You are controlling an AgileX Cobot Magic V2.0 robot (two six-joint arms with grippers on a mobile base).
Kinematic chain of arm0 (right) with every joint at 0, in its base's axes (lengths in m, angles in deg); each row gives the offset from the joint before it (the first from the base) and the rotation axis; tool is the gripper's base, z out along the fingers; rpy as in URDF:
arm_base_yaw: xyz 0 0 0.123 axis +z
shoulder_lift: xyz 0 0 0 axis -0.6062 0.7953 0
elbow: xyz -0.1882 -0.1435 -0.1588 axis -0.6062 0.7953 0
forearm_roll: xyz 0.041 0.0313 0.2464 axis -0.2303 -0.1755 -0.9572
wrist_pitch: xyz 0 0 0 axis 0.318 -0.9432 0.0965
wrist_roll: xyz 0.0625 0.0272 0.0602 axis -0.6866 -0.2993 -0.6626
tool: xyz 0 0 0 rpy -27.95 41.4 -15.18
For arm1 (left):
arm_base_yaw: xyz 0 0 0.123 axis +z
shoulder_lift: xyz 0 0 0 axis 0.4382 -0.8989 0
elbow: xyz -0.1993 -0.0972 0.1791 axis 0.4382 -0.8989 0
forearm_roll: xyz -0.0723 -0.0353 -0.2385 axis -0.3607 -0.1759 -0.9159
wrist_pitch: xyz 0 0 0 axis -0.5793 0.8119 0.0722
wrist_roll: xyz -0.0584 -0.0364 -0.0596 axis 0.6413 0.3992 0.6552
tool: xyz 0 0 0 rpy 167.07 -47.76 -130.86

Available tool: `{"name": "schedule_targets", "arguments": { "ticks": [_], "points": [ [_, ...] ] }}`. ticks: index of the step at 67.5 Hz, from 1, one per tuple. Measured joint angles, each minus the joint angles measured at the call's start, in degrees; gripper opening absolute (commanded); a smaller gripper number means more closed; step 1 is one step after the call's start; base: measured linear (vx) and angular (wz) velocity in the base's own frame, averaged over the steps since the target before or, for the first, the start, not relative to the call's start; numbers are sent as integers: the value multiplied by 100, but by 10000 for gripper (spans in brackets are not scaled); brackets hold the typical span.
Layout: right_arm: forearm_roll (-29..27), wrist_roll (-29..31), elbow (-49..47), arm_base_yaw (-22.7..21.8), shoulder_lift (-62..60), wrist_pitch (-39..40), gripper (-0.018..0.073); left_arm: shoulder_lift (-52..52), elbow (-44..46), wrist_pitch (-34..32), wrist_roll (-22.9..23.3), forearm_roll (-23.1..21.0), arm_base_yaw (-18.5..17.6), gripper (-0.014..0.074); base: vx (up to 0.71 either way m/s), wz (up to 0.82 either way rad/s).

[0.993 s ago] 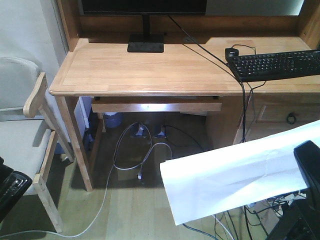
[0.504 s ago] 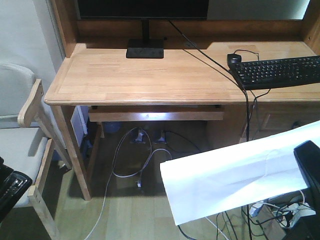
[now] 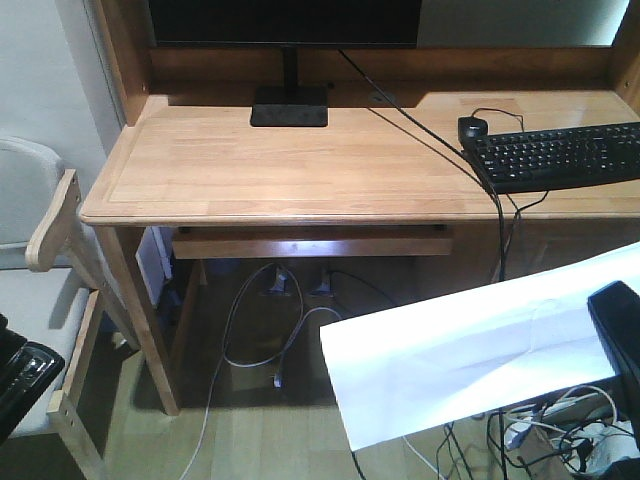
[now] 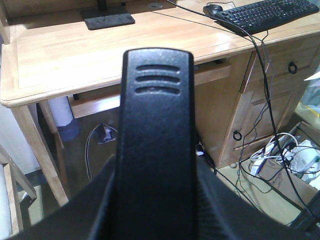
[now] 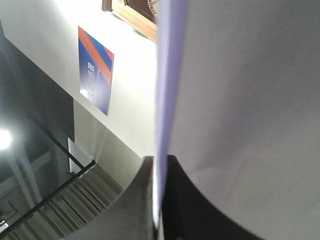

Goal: Grab stapler and paper to desk for stapling
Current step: 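Drive the base up to the wooden desk with the monitor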

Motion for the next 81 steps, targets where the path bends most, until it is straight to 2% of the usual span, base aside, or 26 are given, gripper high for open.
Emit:
{"name": "schedule_targets", "arguments": {
  "ticks": [81],
  "points": [
    [0, 0, 0, 0, 0, 0, -2, 0, 0, 0, 0, 0, 0, -6, 6, -1]
  ]
}}
